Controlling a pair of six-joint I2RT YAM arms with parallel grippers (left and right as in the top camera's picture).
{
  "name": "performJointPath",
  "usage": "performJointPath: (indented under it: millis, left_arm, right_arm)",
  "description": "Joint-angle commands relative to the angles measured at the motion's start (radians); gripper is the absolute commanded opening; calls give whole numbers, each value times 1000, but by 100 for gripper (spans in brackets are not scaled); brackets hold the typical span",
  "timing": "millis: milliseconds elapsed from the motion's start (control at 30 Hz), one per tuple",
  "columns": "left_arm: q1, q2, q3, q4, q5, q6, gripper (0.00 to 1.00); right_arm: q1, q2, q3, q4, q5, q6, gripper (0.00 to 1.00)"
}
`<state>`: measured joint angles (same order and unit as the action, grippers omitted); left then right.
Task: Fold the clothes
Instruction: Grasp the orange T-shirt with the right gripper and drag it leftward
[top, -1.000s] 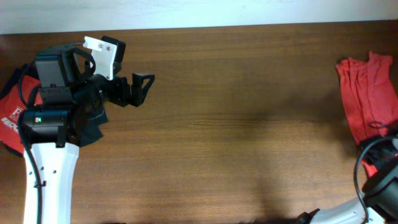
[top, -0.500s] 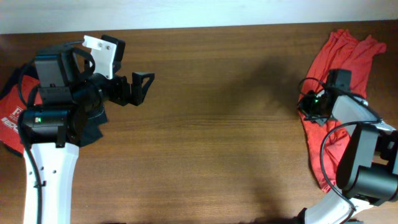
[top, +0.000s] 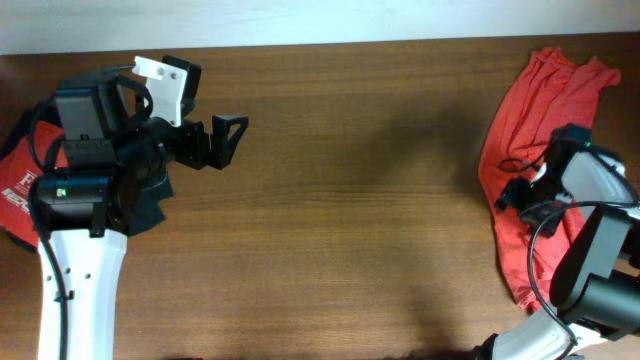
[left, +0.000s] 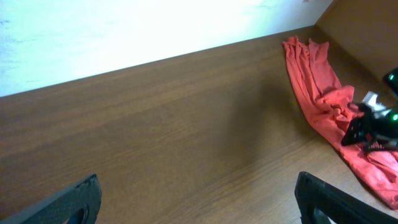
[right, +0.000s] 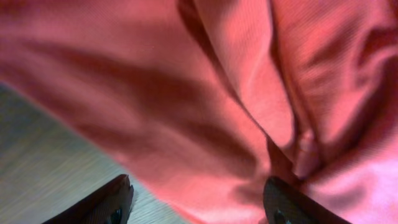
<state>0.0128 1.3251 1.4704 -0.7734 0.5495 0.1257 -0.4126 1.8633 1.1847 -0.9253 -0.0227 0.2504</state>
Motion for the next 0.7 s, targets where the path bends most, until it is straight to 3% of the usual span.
performJointPath:
  millis: [0,67,100,133,233,267,433,533,600,633,667]
  left_arm:
    - [3,-1,21,3,0,-5,99]
    - [3,-1,21,3,0,-5,99]
    - [3,-1,21,3,2,-5,99]
    - [3,-1,21,3,3,-5,99]
    - [3,-1,21,3,3,-5,99]
    - [3,-1,21,3,3,-5,99]
    - [3,-1,21,2,4,-6,99]
    - [3,-1,21,-1,4,-6,99]
    - [3,-1,21,-6,4,-6,99]
    - [3,-1,21,-11,4,-6,99]
    - [3,-1,21,-14,4,-6,99]
  right_arm:
    - [2,-9,-79,48,7,-10,72]
    - [3,-9,-102,63,-8,-7,58]
    - [6,-10,-109,69,-36,-7,33]
    - [8,-9,-109,71,-52,-7,23]
    - [38,-10,-109,109,-266,4,4]
    - [45,-9,-109,120,-303,25,4]
    - [187,-9,-109,366,-481,406,4]
    - [343,-9,-109,667,-489,681,4]
    - [449,-9,-109,894,-486,773,4]
    - [512,-9,-109,1035,-464,787,15]
    - [560,-10,-106,1130,-441,774,34]
